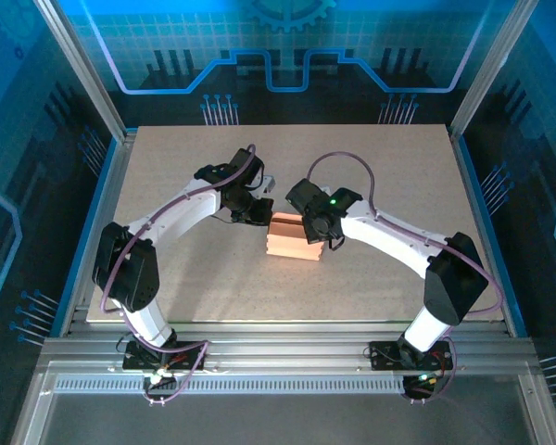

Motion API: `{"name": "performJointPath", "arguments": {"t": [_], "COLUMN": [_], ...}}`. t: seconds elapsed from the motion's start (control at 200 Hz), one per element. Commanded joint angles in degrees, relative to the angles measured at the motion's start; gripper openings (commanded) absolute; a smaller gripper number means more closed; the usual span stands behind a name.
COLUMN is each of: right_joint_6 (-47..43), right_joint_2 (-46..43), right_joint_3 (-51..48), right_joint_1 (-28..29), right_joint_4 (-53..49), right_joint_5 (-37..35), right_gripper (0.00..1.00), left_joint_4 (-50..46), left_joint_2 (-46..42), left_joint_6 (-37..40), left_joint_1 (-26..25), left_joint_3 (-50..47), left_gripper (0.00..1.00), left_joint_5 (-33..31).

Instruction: Fold the paper box

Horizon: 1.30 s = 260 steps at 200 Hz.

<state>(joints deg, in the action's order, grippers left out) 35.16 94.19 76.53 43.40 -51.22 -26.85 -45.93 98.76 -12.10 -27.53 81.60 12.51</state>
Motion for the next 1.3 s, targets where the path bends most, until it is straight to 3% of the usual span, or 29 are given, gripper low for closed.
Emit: {"name": "performJointPath", "arguments": {"t": [0.0,0.911,1.296], "right_joint_6": [0.5,5.2,4.3], "right_joint_2": [0.5,-2.3,-1.3], "right_joint_3": [1.1,0.2,-1.5], "right_joint_1": [-0.4,-1.8,-0.6], "right_joint_4": [-1.2,-1.5,0.2], "right_joint_5": [3.4,5.1,2.9], "right_gripper": [0.00,0.00,0.00], "left_joint_4": [-0.9,0.2,2.0], "left_joint_2": [0.8,0.2,0.1], "left_joint_6": [0.5,0.4,-3.8], "left_joint_1": [-0.1,-0.2,0.0], "left_joint_3": [1.5,0.0,-0.1], "left_gripper": [0.00,0.00,0.00], "left_joint_5": [2.8,2.6,5.2]}}
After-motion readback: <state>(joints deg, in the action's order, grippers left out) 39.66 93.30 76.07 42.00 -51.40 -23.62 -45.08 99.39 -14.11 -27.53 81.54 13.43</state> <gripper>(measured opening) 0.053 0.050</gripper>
